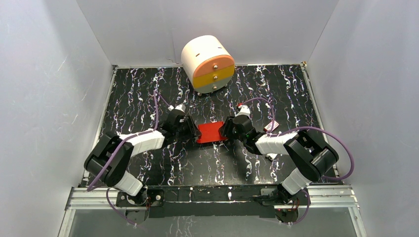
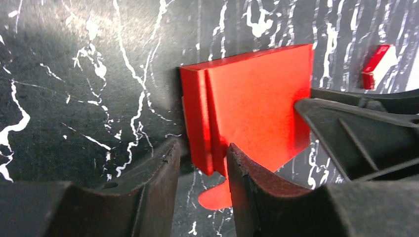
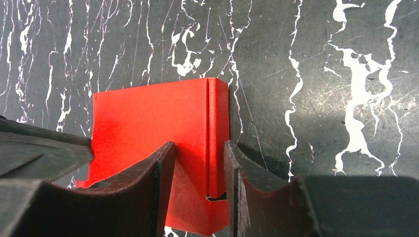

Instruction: Fold the paper box

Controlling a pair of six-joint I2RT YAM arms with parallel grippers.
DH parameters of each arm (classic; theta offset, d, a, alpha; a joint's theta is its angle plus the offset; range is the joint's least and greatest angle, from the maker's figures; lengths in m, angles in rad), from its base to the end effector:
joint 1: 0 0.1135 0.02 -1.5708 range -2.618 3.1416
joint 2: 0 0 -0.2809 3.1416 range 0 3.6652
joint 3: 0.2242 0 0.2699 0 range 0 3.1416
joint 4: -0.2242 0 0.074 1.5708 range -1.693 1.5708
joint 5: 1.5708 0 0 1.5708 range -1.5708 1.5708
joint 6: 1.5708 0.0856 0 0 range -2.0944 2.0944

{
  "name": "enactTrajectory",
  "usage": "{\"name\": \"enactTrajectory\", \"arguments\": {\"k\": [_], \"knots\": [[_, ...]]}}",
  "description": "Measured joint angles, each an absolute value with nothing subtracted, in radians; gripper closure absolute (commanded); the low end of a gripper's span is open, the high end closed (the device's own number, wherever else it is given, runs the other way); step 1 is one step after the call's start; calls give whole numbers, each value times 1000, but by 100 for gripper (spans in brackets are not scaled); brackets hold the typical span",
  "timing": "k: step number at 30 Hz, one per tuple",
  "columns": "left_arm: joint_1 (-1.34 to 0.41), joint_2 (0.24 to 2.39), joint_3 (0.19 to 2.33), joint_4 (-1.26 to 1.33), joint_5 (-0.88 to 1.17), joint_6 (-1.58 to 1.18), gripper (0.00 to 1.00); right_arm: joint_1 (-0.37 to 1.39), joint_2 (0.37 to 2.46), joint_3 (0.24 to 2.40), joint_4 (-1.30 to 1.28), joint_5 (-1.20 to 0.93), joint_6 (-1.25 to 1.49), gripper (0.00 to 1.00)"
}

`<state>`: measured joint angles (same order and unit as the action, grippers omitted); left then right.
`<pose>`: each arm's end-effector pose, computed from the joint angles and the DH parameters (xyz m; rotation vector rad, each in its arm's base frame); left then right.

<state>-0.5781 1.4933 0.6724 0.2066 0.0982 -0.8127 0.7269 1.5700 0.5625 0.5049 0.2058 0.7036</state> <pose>0.2899 -0.1992 0.1501 -0.2133 2.3159 -0.8599 0.2726 0.2191 0.1279 0.1051 2.1276 0.6589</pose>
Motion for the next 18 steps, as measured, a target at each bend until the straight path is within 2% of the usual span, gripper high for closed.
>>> {"name": "enactTrajectory", "arguments": {"k": [7, 14, 18], "knots": [[-578, 1559, 640, 294, 126, -814, 73, 728, 1570, 549, 508, 203, 698, 58], [-577, 1564, 595, 401, 154, -806, 85, 738, 1570, 521, 555, 217, 698, 69], [-577, 1557, 561, 454, 156, -797, 86, 755, 1563, 512, 561, 244, 698, 72]]}}
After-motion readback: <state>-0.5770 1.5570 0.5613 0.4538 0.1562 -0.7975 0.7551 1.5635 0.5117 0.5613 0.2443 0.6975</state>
